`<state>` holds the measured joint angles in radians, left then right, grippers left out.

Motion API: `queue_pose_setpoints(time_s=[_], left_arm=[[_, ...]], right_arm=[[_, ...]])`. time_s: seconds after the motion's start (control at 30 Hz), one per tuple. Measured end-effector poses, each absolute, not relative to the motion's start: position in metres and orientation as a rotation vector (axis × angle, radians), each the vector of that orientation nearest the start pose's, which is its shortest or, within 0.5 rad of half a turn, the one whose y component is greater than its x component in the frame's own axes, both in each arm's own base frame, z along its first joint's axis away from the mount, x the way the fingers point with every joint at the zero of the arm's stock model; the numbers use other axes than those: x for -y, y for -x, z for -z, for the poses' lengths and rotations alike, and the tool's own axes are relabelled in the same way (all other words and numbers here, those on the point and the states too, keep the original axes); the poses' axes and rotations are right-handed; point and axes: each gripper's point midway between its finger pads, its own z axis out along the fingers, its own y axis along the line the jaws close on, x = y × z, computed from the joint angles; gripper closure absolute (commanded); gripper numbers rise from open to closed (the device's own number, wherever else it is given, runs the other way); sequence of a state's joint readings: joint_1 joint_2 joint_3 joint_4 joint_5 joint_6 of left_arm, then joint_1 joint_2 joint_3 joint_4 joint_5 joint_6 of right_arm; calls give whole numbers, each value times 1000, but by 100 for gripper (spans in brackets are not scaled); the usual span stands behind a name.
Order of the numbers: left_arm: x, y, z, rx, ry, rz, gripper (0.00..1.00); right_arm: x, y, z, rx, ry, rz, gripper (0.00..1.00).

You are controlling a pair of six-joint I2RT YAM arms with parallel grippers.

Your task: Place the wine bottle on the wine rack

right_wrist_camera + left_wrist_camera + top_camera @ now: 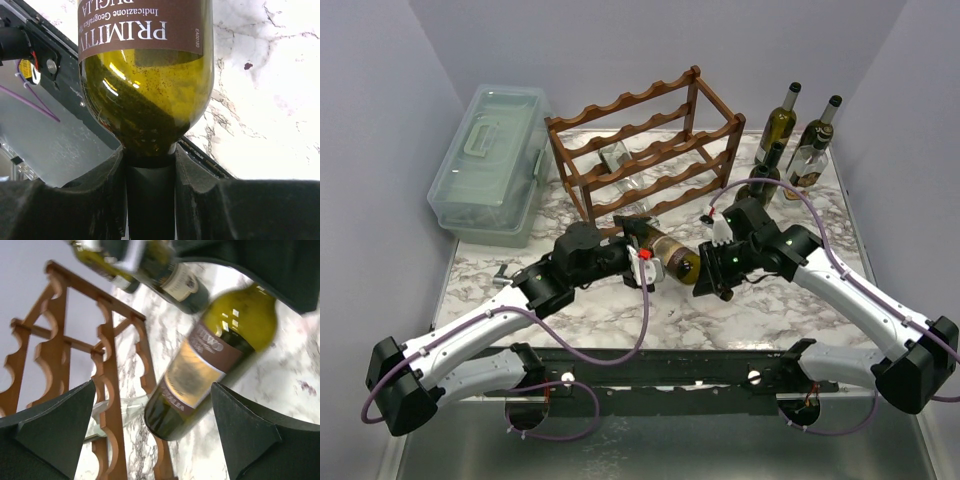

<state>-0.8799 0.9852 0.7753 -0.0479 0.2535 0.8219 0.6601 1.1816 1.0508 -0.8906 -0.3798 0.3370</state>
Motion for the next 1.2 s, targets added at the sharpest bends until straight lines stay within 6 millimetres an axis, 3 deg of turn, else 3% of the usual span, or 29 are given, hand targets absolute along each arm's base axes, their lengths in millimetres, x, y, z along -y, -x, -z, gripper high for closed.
queue_pose_setpoints(time_s=[0.2, 0.33, 0.4, 0.53, 0.7, 1.2], left_arm=[[262, -262, -302, -1187, -1107, 281, 1], [219, -306, -351, -1285, -735, 228, 1], [200, -318, -364, -1311, -596, 205, 2], [170, -332, -370, -1359, -393, 139, 1], [142, -340, -370, -1381, -239, 50, 1], [139, -341, -367, -1388, -228, 36, 1]], right_arm=[[-220, -152, -157, -2663, 574, -844, 99], [-225, -144, -150, -2680, 593, -852, 99], [-236, -139, -150, -2670, 627, -874, 99], [-258, -136, -149, -2641, 658, -916, 99], [-272, -150, -147, -2613, 573, -922, 99], [-293, -189, -121, -2603, 436, -856, 99]])
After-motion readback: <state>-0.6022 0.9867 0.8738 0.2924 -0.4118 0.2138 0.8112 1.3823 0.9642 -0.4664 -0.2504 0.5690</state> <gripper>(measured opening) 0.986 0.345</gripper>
